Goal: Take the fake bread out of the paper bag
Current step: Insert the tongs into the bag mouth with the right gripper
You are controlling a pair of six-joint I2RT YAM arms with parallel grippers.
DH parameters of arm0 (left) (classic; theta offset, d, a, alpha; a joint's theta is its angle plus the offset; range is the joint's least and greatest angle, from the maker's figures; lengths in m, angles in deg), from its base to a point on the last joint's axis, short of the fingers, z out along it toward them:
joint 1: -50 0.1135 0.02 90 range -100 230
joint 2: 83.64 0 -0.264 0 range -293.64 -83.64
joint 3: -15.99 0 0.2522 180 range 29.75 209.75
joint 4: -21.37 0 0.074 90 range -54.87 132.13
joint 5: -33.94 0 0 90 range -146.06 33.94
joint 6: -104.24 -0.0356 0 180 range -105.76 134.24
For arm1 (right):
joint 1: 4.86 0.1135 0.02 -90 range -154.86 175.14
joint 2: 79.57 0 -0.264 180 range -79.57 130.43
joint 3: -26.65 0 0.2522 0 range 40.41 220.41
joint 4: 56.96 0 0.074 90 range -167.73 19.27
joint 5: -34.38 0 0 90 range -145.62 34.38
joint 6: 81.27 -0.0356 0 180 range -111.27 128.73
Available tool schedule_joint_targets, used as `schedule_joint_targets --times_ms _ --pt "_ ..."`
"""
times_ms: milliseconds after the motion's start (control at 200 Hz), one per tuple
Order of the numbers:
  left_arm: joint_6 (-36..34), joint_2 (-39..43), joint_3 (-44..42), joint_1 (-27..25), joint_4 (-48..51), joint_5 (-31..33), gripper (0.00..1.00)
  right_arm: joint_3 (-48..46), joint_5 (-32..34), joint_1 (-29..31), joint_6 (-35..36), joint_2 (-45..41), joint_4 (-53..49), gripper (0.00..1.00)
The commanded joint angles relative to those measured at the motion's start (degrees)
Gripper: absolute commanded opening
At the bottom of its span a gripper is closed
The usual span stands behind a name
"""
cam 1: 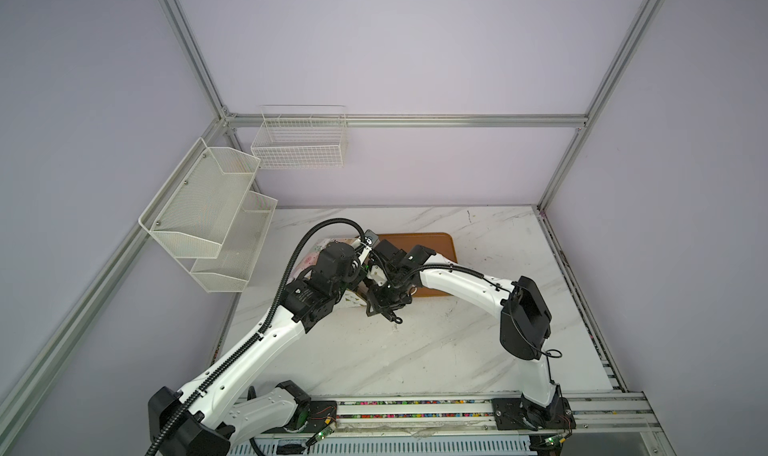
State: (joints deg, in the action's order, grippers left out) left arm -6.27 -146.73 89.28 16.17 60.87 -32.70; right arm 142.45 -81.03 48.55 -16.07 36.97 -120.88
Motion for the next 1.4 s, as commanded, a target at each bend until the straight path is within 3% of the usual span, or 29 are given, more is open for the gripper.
schedule_joint_targets --times_ms 0,165,460,1395 --pt "-0.5 1.3 -2.4 -0.2 -3.9 -0.8 0.00 2.0 -0.3 0.2 0.5 0.4 0.1 0.42" --pt "-1.2 2.0 -3.6 -0.2 -4.6 0.0 0.00 2.4 0.3 0.2 0.9 0.0 -0.6 0.24" --pt "-1.9 2.4 -4.2 -0.2 -5.0 0.5 0.00 1.8 2.7 -0.2 0.4 -2.6 -1.9 0.00" --pt "-1.6 1.3 -4.5 -0.2 -6.6 5.2 0.00 -6.4 4.5 -3.5 2.0 -14.7 -2.9 0.00"
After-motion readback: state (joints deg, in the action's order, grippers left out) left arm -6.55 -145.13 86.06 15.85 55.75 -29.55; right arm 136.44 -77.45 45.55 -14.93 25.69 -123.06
